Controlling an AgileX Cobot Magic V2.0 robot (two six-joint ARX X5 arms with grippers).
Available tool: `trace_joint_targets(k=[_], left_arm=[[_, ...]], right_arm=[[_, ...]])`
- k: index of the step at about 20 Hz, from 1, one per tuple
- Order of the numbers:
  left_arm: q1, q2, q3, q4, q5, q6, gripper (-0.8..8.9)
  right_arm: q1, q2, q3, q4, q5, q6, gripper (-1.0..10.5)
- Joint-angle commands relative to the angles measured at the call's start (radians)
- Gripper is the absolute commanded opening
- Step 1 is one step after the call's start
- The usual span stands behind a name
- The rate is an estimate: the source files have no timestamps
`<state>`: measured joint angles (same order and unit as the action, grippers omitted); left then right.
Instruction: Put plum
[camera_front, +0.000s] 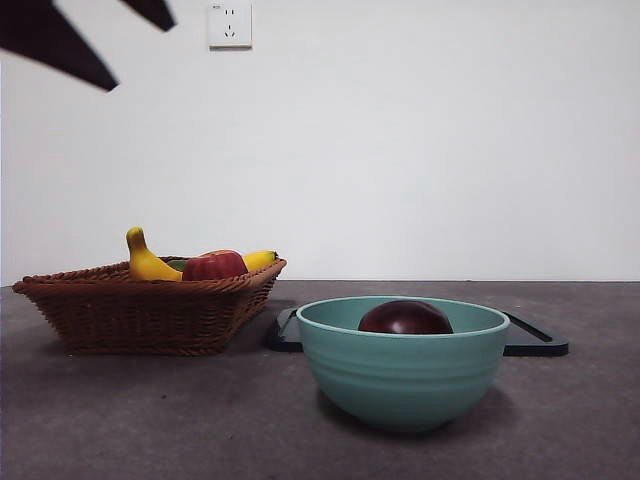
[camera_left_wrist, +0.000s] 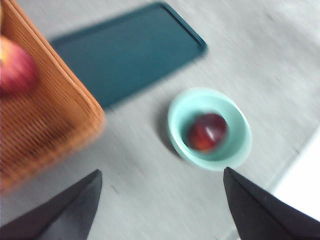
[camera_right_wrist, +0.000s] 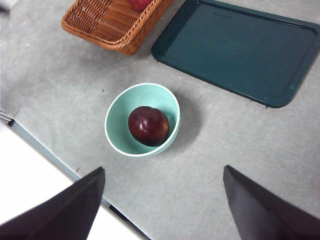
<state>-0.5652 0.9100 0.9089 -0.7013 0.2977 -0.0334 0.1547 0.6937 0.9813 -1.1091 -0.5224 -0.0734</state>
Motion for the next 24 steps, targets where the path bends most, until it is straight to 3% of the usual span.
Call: trace_joint_targets(k=[1, 5, 16, 21, 24], left_arm=[[-0.005, -0.054, -0.062, 0.011, 0.045, -0.026, 3.92], [-0.005, -0.101, -0.096, -0.010, 0.184, -0.032, 3.92], [-0.005, -0.101, -0.096, -0.017, 0.187, -0.035, 3.92], [-0.005, -0.101, -0.096, -0.017, 0.186, -0.035, 3.92], [-0.005, -0.101, -0.096, -0.017, 0.186, -0.035, 3.92]], right_arm=[[0.003, 0.005, 0.019, 0.012, -0.001, 0.010, 3.8], [0.003, 0.005, 0.019, 0.011, -0.001, 0.010, 3.8], [0.026, 0.101, 0.017, 0.035, -0.001, 0.032, 3.8], [0.106, 0.230, -0.045, 0.189, 0.011, 0.104, 3.8], [0.171, 0.304, -0.125, 0.341, 0.071, 0.154, 3.8]])
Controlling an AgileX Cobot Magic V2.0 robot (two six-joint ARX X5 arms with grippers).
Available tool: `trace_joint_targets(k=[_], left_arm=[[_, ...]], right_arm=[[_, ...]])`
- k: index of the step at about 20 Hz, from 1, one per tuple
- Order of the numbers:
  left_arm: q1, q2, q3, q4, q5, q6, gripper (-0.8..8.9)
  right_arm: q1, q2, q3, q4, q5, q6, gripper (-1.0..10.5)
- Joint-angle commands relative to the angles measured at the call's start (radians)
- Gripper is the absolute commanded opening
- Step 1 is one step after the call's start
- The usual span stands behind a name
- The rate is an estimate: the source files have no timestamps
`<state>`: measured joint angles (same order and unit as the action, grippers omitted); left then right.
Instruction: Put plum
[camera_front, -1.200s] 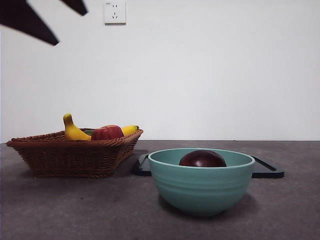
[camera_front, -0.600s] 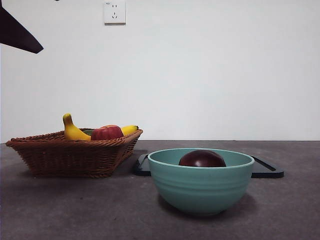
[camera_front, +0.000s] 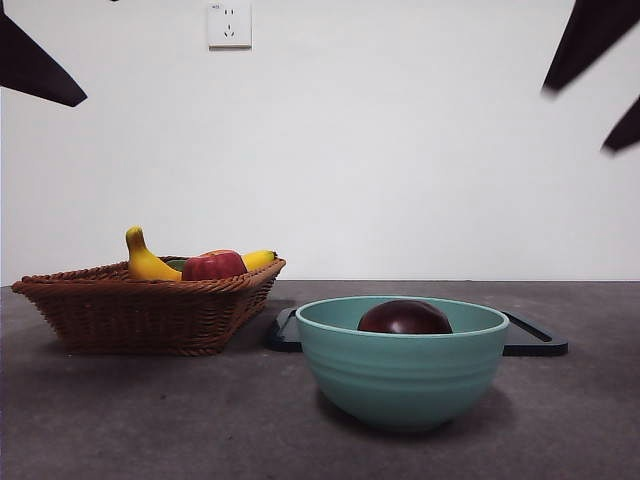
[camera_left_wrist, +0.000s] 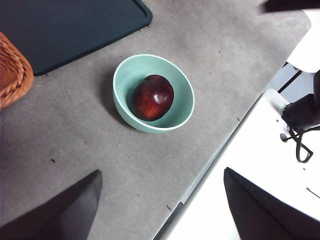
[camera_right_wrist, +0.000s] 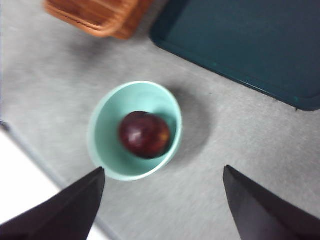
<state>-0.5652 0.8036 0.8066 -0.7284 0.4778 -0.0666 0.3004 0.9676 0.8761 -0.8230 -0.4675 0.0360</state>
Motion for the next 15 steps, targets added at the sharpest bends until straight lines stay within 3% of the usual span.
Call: trace_joint_targets(k=[1, 7, 9, 15], left_arm=[[-0.005, 0.005, 0.006, 0.010, 0.006, -0.002, 3.92], [-0.005, 0.005, 0.006, 0.010, 0.006, -0.002, 3.92], [-0.005, 0.005, 0.006, 0.010, 0.006, -0.002, 3.92], [-0.005, 0.005, 0.006, 0.010, 0.006, -0.002, 3.92]], right_arm=[[0.047, 0.055, -0.043, 0.103, 0.030, 0.060, 3.8], [0.172, 0.230, -0.078, 0.242, 0.150, 0.070, 3.8], [0.203, 0.278, -0.078, 0.285, 0.196, 0.086, 3.2], [0.246, 0.390, -0.078, 0.340, 0.242, 0.103, 2.6]])
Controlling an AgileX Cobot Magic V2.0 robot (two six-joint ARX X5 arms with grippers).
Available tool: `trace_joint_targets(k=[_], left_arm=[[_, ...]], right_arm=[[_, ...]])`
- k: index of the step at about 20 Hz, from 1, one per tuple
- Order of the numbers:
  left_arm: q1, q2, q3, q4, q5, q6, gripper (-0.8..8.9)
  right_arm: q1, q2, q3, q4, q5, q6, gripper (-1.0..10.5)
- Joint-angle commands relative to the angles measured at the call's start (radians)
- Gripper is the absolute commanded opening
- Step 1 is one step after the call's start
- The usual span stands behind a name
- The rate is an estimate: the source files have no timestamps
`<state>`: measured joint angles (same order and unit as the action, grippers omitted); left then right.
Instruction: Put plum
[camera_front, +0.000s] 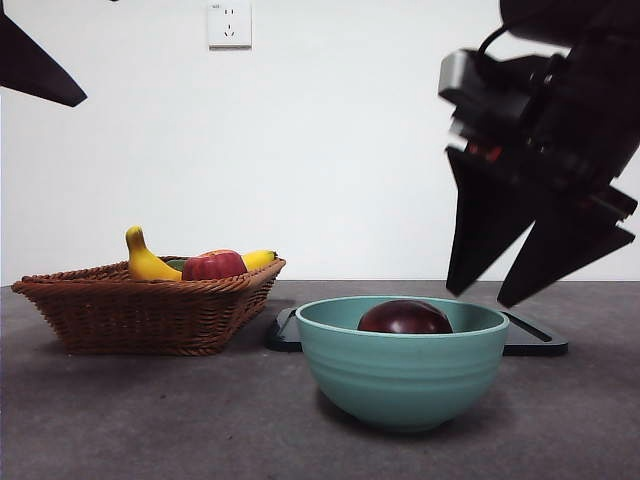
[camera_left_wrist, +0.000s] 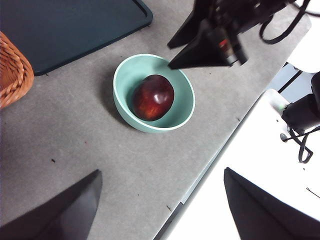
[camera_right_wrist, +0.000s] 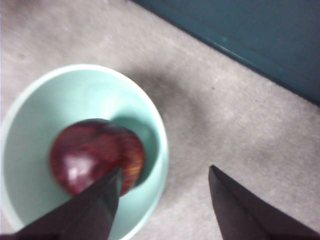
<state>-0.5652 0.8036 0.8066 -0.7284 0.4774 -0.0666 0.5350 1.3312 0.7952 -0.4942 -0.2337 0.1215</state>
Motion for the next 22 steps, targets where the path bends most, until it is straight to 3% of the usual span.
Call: trace_joint_targets(k=[1, 4, 10, 17, 22], left_arm=[[-0.005, 0.005, 0.006, 0.010, 0.006, -0.002, 3.92], [-0.005, 0.005, 0.006, 0.010, 0.006, -0.002, 3.92], [-0.005, 0.005, 0.006, 0.010, 0.006, -0.002, 3.92], [-0.005, 0.005, 0.006, 0.010, 0.006, -0.001, 3.92], [-0.005, 0.005, 0.006, 0.010, 0.006, -0.001, 3.92]], right_arm=[[0.013, 0.039, 0.003, 0.016, 0.006, 0.021, 2.6], [0.022, 0.076, 0.003, 0.031, 0.006, 0.025, 2.4], [0.031, 0.091, 0.004, 0.049, -0.004, 0.026, 0.0], [0.024, 0.062, 0.084, 0.036, -0.024, 0.068, 0.0], [-0.052, 0.079, 0.185, 0.029, -0.019, 0.081, 0.1]])
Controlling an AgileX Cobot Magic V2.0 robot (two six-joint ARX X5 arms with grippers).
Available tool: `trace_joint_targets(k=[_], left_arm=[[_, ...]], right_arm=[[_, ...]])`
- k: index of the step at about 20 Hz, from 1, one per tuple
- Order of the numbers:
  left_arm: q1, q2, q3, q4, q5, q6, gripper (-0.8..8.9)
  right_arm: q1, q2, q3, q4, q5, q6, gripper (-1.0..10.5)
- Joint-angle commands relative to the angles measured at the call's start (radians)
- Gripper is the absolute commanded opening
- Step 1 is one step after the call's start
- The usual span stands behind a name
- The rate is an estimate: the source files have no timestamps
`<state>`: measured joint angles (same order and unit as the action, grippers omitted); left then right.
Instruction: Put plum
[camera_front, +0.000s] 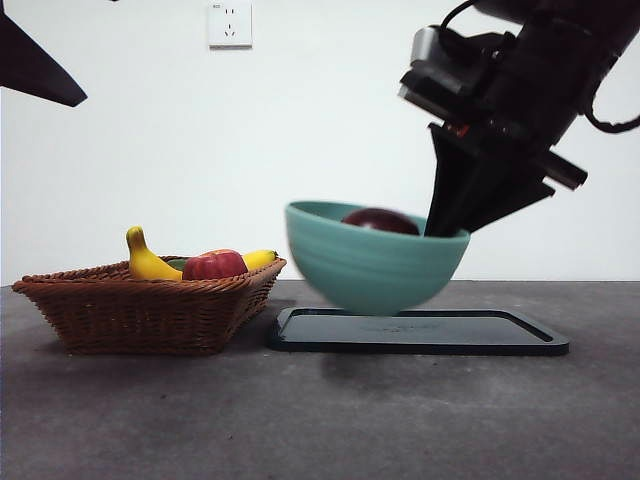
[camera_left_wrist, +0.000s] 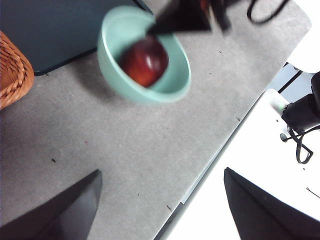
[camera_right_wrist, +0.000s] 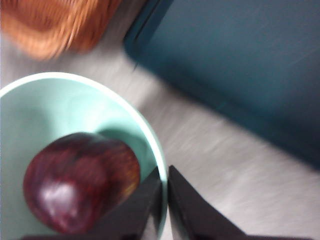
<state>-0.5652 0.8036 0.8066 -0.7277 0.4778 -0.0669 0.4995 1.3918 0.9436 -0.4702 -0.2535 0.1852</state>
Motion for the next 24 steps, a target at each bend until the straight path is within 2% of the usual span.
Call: trace_joint_targets(k=[1, 6, 11, 17, 22, 23, 24], left_arm=[[-0.005, 0.005, 0.006, 0.009, 0.006, 0.000, 3.92], [-0.005, 0.005, 0.006, 0.010, 0.006, 0.002, 3.92], [-0.005, 0.005, 0.006, 0.009, 0.006, 0.002, 3.92], [-0.005, 0.005, 0.006, -0.013, 0.006, 0.002, 3.92], [-0.005, 0.005, 0.006, -0.013, 0.006, 0.001, 3.93], [-0.005, 0.005, 0.006, -0.013, 0.006, 0.001, 3.93], [-0.005, 0.005, 0.006, -0.013, 0.006, 0.001, 3.92]], right_arm=[[-0.040, 0.029, 0.061, 0.006, 0.002, 0.017, 0.0], [-0.146, 0.153, 0.218, -0.016, 0.011, 0.009, 0.0], [-0.184, 0.358, 0.357, -0.017, 0.026, -0.010, 0.0], [-0.203, 0.458, 0.365, 0.043, 0.030, -0.011, 0.0], [-0.203, 0.478, 0.365, 0.029, 0.039, -0.014, 0.1], [-0.203, 0.478, 0.365, 0.027, 0.039, -0.014, 0.1], [-0.203, 0.478, 0.365, 0.022, 0.039, -0.014, 0.8]])
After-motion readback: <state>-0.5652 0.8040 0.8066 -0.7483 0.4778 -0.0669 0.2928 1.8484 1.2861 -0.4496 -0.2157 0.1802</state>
